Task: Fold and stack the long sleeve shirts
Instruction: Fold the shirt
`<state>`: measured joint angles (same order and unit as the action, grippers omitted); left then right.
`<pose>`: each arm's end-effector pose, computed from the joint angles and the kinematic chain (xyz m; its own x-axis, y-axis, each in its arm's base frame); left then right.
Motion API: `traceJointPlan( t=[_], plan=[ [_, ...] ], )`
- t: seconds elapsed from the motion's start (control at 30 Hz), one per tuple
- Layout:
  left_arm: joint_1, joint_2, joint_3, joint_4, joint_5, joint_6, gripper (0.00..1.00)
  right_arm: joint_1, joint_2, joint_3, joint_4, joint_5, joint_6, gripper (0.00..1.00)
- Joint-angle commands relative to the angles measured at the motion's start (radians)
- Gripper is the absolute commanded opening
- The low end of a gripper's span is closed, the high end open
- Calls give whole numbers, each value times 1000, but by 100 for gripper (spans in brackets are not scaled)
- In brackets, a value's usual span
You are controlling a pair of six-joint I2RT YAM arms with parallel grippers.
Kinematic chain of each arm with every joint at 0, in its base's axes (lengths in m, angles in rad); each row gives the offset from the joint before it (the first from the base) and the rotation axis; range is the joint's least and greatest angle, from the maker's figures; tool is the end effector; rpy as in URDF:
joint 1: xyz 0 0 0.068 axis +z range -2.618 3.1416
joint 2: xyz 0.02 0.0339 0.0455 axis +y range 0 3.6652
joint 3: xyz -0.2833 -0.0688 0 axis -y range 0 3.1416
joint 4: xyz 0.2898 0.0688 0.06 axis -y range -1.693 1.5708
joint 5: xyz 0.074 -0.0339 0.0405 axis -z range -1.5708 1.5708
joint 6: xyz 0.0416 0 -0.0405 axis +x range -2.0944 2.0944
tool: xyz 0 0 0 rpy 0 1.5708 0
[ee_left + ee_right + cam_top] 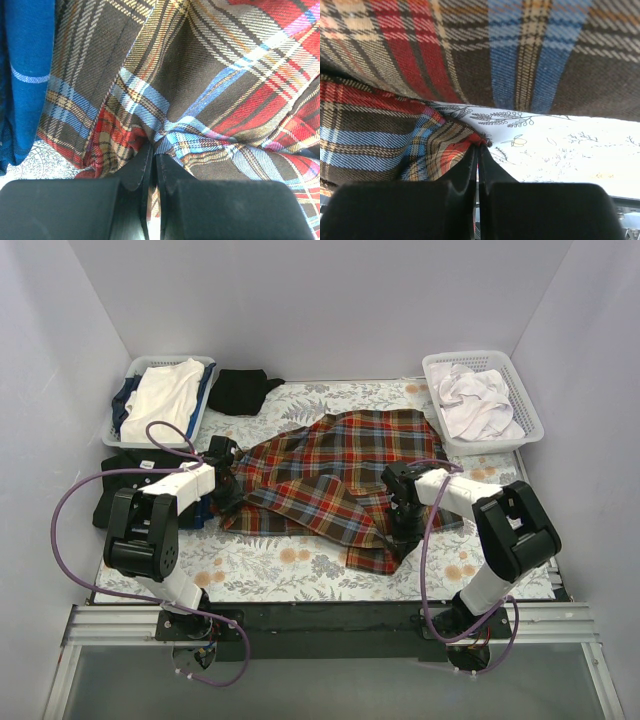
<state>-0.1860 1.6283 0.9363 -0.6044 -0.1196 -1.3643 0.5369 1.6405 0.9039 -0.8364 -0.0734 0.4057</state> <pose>0.3242 -0.0560 0.1466 -0.3426 -0.9244 -0.1680 -0.8948 0.3755 -0.2417 0.2515 0.1532 0.1304 -0.9908 -0.1317 0.0310 -0.1294 0.9894 0.0665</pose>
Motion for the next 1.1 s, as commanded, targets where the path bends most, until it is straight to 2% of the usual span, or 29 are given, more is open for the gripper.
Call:
traceJointPlan(
  t=[0.0,0.1,0.23,0.5,0.7,0.8,0.9,1.07],
  plan=[
    [0,48,-56,22,-5,2,0,9,-5,-11,54,79,16,1],
    [3,45,-59,22,-3,1,0,9,-60,85,-27,174,18,1],
    [6,47,-62,25,-3,2,0,8,-100,332,-116,293,-13,1],
    [11,48,-48,22,-3,-2,0,2,-7,712,-217,489,-105,1],
    [13,50,-27,8,-5,-5,0,-6,48,894,-228,609,-180,1],
    [13,51,-21,5,3,-7,0,-6,42,888,-217,609,-199,1],
    [13,51,-16,5,6,-12,0,-6,-10,764,-181,557,-202,1],
    [13,47,-30,6,15,-19,0,-6,-171,278,-43,405,-188,1]
  ],
)
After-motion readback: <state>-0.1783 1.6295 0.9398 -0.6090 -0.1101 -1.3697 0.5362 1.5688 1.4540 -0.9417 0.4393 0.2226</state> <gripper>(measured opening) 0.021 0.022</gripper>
